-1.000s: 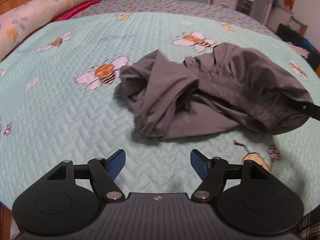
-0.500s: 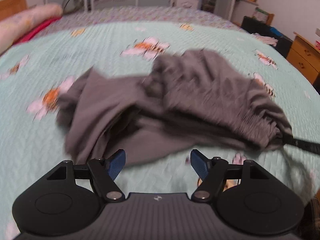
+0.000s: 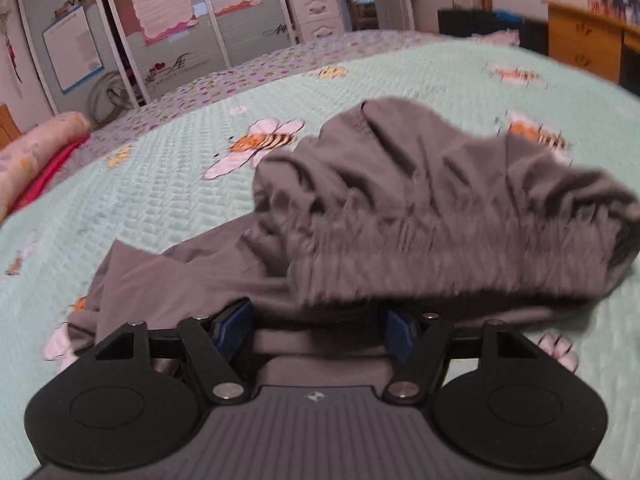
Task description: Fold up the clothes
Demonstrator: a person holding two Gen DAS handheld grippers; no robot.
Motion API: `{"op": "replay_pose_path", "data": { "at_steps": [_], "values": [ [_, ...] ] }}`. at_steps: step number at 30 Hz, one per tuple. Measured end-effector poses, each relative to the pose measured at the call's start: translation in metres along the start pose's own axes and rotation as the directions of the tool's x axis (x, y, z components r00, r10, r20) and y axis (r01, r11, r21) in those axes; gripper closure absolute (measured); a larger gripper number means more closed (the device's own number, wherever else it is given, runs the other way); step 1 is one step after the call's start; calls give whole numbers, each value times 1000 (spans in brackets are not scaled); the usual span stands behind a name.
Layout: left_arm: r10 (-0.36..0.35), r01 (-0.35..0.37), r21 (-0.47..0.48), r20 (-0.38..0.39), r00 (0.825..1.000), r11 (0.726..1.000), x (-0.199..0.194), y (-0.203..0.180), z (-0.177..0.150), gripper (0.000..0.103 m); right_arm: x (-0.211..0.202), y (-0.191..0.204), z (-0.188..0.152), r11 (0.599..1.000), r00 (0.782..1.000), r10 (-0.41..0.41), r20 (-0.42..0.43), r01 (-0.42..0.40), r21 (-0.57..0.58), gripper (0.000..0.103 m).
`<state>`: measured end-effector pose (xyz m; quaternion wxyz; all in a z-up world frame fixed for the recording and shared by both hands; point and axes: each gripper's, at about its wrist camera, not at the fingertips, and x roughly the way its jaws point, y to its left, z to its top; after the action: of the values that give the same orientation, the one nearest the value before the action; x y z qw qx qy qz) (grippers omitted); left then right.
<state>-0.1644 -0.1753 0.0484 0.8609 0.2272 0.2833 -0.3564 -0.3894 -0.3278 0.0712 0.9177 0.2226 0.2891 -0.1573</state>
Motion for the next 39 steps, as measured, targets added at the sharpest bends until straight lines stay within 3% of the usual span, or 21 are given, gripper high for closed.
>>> {"op": "replay_pose_path", "data": {
  "at_steps": [3,7,10,13,18,21,25,28,33,37,38,39],
  "values": [
    [-143,146,-54,53,988,988,-5,7,13,64,3,8,-3,1000,1000,8,-6,-8,-21,62],
    [-223,231,-63,108,969,971,-17,6,35,79,7,23,-10,994,1000,-21,0,21,-110,61],
    [-270,275,-32,123,955,961,-22,-6,52,80,8,32,-14,978,998,-51,29,56,-200,56],
    [-290,289,19,86,953,957,-15,-30,69,80,15,38,-11,963,996,-63,66,78,-259,51],
    [-377,376,-17,-25,926,926,28,-58,102,75,26,40,7,966,992,-45,115,73,-250,44],
    [-373,370,-71,-32,927,926,36,-70,110,73,29,33,7,975,993,-44,109,66,-212,43],
    [-427,429,-180,53,903,885,14,-62,101,63,22,24,-2,976,993,-60,103,80,-204,42],
    [-451,469,-262,130,883,843,-16,-45,80,57,18,25,-6,968,991,-44,127,73,-240,34],
    [-418,434,-328,122,900,839,-53,-24,31,55,32,45,-4,932,990,14,143,39,-360,30],
    [-361,352,-388,54,931,852,-72,-2,-13,54,66,64,-8,845,989,-84,124,136,-517,31],
    [-343,330,-395,40,939,857,-75,3,-20,54,74,66,-9,824,986,-115,117,160,-543,39],
    [-325,307,-403,26,945,862,-78,9,-27,54,78,66,-6,821,987,-122,106,160,-548,61]
  ]
}}
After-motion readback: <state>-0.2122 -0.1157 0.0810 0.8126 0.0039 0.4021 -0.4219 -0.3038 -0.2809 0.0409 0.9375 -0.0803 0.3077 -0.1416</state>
